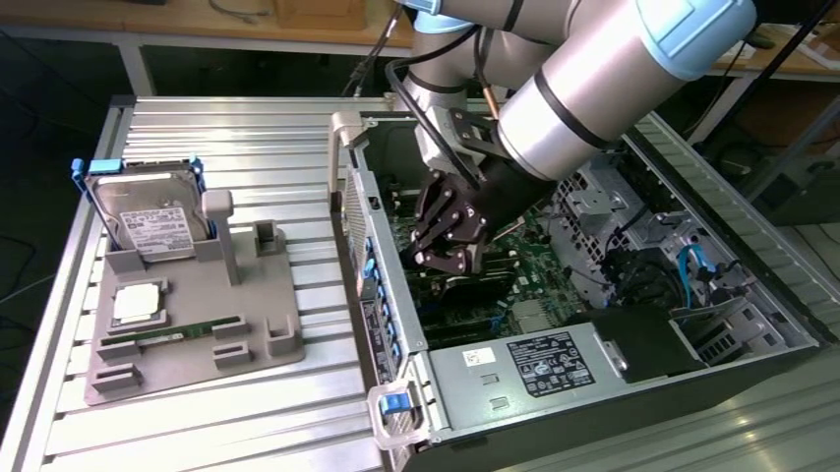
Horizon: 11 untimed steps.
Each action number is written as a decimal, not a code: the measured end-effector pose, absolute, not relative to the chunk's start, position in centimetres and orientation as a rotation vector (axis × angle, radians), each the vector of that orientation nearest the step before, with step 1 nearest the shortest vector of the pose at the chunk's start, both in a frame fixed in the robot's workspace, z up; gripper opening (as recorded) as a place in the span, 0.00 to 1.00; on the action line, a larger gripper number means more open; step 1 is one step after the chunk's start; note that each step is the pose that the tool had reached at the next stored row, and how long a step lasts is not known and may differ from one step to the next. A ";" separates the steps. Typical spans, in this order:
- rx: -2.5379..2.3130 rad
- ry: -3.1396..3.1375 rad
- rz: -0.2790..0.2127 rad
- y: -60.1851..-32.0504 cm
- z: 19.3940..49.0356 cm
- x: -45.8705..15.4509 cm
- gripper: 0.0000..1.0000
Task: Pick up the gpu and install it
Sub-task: 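Press down on the gpu until it lock into place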
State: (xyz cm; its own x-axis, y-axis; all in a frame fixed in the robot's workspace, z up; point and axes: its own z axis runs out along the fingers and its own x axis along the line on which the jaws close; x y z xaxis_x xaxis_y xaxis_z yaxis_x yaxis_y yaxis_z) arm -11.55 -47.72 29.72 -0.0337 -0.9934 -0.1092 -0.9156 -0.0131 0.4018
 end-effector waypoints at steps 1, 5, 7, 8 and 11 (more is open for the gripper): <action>2.024 -2.045 -0.554 -47.7 29.7 -11.5 0.11; 2.011 -2.032 -0.588 -47.7 29.7 -11.5 0.11; 2.009 -2.029 -0.594 -47.7 29.7 -11.5 0.11; 2.009 -2.030 -0.595 -47.7 29.6 -11.5 0.11; 2.009 -2.029 -0.594 -47.7 29.3 -11.5 0.11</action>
